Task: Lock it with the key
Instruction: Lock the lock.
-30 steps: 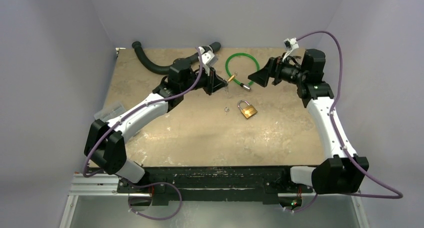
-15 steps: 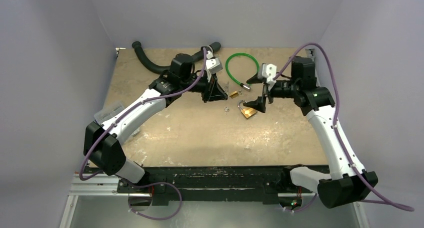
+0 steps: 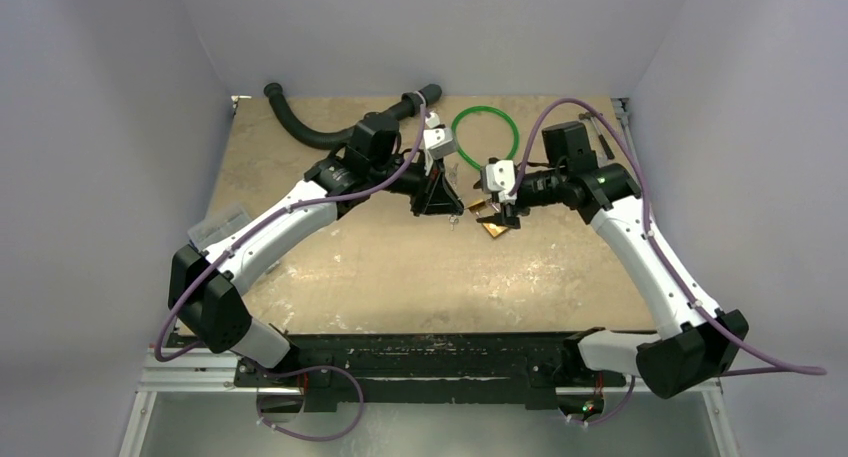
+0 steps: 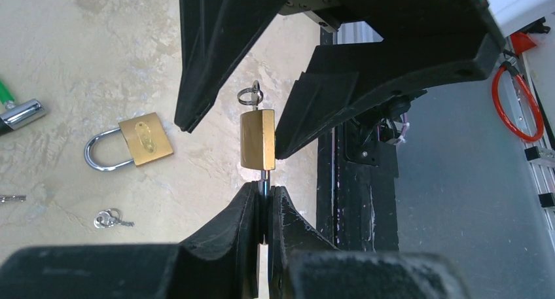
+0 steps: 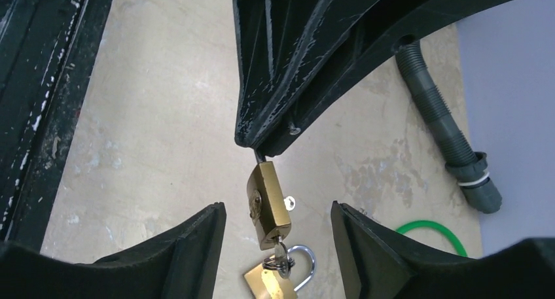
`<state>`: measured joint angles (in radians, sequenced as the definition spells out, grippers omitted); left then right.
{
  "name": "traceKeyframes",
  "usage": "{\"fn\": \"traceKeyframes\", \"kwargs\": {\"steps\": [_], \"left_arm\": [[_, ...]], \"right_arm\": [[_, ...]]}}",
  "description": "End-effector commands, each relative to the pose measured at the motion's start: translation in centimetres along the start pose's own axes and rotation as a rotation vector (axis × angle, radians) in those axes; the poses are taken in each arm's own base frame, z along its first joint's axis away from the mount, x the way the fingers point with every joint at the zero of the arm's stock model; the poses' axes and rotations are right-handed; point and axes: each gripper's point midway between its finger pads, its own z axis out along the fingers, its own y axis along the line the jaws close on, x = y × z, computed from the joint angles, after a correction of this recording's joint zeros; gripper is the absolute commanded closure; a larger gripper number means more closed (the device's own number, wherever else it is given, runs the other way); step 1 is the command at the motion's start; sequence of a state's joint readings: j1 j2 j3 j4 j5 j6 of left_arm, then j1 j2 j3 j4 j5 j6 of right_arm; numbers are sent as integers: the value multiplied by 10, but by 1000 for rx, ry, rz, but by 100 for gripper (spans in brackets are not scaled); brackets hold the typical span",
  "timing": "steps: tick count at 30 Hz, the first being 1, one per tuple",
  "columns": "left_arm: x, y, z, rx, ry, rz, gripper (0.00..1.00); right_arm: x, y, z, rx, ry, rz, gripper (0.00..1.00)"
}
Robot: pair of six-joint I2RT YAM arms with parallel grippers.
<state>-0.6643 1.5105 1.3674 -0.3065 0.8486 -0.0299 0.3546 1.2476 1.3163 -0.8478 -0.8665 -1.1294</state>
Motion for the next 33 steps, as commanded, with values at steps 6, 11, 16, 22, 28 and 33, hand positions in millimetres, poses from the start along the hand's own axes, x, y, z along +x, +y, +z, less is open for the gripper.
{"fn": "traceKeyframes", "kwargs": {"steps": [6,11,16,22,28,33], "left_arm": [[-26,-12,-6,25,-59,95,100],[-25,-12,-6,23,-57,93,100],[-23,-11,-7,18,-51,113,100],[-16,-10,-8,8,-29,114,100],[-18,-6,-17,-5,-31,92,90],[-33,2,-37,-33,-72,74,43]], "right_arm": [[2,8,1,-34,56,-90,41],[2,10,4,-40,61,-101,50],[1,10,7,-46,66,-108,62],[-1,5,11,-19,55,-51,86],[-5,5,13,-12,35,3,100],[-8,0,15,27,8,72,100]]}}
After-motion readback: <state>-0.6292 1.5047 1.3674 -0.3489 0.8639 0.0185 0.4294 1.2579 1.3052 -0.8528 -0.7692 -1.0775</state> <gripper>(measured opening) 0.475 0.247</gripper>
